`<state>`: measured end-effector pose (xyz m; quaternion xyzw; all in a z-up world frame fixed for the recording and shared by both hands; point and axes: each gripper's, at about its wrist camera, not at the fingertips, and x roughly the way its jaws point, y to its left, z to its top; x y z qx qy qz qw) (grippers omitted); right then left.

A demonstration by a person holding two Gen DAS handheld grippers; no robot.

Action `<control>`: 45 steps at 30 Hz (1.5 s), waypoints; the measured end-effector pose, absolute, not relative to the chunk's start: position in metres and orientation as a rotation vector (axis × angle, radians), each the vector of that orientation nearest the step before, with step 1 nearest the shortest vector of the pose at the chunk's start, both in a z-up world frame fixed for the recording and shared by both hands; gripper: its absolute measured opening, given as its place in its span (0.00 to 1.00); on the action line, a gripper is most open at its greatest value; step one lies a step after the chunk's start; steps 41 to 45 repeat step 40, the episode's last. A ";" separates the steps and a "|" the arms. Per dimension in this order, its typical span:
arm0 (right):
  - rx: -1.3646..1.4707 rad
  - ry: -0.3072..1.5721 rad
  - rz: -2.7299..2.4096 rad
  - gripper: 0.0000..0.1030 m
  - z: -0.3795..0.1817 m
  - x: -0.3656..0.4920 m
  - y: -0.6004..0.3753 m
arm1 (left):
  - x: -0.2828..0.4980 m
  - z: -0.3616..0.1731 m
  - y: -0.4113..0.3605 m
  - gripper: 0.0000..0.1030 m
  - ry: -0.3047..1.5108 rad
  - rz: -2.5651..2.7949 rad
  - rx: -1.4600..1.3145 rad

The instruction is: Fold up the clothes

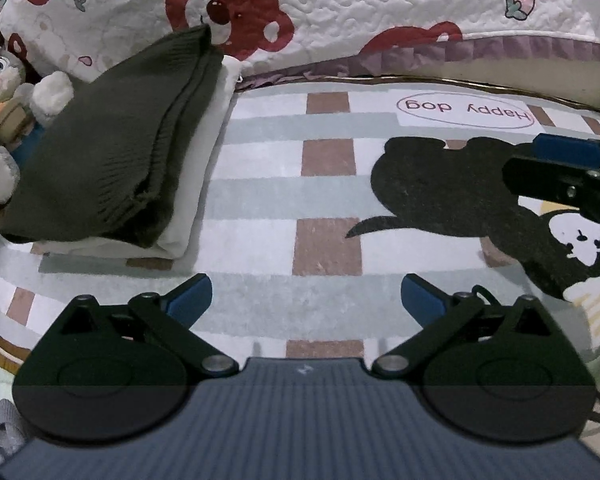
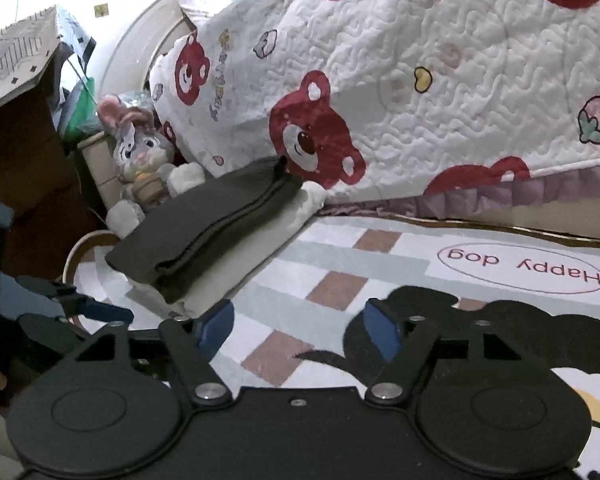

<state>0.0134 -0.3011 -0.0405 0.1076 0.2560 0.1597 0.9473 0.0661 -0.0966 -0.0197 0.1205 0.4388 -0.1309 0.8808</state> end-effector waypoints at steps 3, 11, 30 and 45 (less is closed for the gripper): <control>0.209 0.521 0.336 0.76 -0.040 0.014 -0.295 | 0.066 -0.019 -0.097 1.00 0.914 -0.275 0.254; 0.199 0.524 0.335 0.76 -0.040 0.014 -0.292 | 0.065 -0.018 -0.096 1.00 0.911 -0.292 0.252; 0.193 0.532 0.338 0.78 -0.040 0.014 -0.289 | 0.067 -0.023 -0.094 1.00 0.941 -0.286 0.252; 0.202 0.546 0.344 0.78 -0.041 0.015 -0.288 | 0.068 -0.024 -0.093 1.00 0.965 -0.306 0.250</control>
